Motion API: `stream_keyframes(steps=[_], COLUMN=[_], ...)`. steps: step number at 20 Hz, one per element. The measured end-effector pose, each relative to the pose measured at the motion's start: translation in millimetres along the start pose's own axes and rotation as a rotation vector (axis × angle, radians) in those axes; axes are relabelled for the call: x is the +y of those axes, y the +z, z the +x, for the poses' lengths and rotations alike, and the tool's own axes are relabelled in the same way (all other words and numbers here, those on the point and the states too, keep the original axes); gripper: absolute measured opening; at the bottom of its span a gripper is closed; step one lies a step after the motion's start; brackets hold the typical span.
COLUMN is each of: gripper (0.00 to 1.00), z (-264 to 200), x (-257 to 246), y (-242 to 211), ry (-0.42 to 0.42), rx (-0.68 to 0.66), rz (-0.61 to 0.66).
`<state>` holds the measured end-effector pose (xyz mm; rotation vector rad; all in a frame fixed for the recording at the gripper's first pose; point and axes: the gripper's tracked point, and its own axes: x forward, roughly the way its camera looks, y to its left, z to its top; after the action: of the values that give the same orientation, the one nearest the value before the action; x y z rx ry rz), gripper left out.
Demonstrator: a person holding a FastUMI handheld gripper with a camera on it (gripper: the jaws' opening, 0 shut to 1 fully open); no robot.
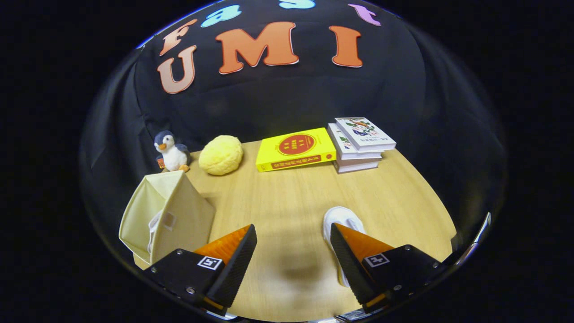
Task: Open the storage box then place both shoes into the box .Put the left shoe in first, then the right shoe, with the right side of both shoes facing outward in a uniform manner.
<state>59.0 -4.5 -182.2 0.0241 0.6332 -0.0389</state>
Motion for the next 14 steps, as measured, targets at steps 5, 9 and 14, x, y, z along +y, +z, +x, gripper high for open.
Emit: stream_keyframes(steps=[5,9,14], gripper=[0.99,0.99,0.99], z=[8,13,21], x=[-60,-90,-115], y=[-24,-46,-76], ry=[-0.050,-0.064,-0.083], rx=[0.026,0.057,0.110], rz=[-0.007,-0.019,-0.018])
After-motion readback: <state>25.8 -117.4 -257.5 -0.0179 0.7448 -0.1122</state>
